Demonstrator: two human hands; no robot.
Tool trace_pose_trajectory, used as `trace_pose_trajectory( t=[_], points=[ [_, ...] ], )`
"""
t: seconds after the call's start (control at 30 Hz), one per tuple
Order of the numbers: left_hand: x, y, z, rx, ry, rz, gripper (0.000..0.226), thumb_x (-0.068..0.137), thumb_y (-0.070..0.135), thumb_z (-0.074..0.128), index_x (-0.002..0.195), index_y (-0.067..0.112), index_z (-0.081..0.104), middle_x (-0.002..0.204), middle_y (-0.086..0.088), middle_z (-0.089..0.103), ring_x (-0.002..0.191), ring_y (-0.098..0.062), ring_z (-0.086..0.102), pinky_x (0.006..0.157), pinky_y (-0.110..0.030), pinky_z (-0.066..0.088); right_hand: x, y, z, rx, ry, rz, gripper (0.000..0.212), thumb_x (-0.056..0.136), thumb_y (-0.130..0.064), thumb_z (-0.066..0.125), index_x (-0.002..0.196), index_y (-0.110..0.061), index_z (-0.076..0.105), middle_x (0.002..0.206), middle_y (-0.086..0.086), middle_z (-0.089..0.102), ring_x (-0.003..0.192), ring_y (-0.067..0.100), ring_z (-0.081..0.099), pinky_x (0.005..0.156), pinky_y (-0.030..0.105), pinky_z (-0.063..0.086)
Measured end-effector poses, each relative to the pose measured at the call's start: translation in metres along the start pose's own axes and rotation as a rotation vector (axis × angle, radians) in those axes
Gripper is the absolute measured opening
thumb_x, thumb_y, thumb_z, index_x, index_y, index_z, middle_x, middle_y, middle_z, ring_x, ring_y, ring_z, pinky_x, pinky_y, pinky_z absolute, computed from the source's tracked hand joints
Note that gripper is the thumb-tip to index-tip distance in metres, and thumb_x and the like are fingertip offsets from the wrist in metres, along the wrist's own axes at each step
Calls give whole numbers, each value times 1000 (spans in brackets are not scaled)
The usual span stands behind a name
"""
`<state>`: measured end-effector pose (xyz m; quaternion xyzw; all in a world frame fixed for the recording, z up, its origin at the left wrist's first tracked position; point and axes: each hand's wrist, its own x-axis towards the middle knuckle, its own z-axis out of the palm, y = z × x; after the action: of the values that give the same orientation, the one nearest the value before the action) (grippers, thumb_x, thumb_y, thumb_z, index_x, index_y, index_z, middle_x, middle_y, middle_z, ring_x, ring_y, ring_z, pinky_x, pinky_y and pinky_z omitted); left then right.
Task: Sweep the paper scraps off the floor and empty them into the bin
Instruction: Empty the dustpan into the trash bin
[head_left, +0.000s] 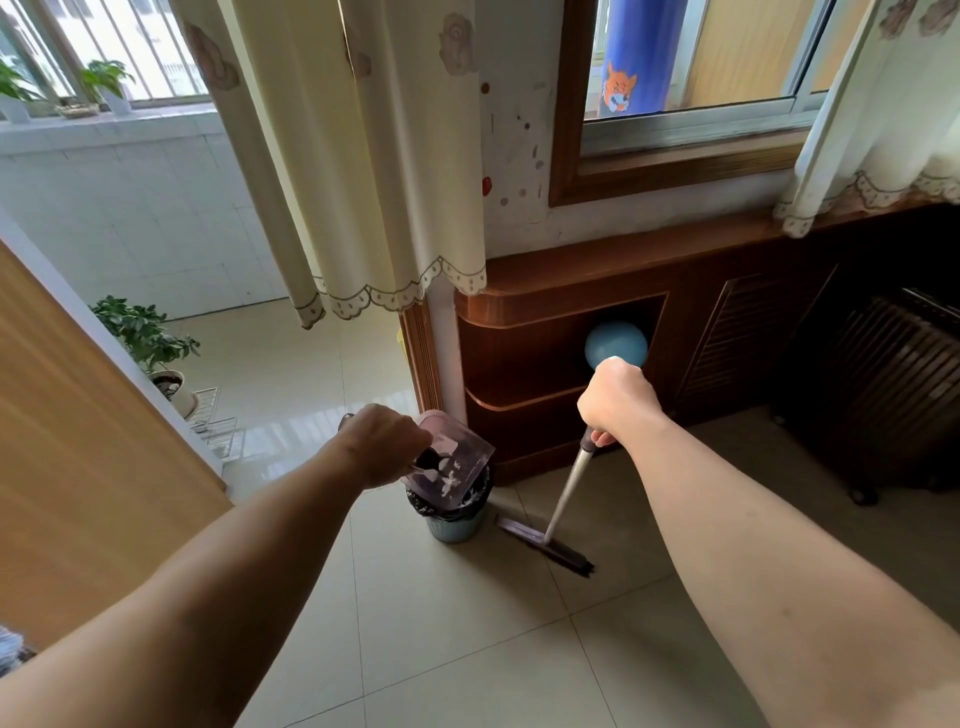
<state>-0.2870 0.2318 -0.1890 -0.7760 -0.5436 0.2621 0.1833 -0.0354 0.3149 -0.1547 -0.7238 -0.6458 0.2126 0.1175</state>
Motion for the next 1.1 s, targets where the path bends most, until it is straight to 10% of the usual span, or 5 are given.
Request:
trace_pose_trajectory(
  t=[1.1],
  points=[
    [6,-16,-13,-125,-13,-128,33,101,43,47,116,18,62,103,-1,73,90,-22,72,73,-30,57,8,-4,4,-2,6,-30,14,82,7,48,78,-3,56,59,13,66,49,24,68,64,36,62]
  ],
)
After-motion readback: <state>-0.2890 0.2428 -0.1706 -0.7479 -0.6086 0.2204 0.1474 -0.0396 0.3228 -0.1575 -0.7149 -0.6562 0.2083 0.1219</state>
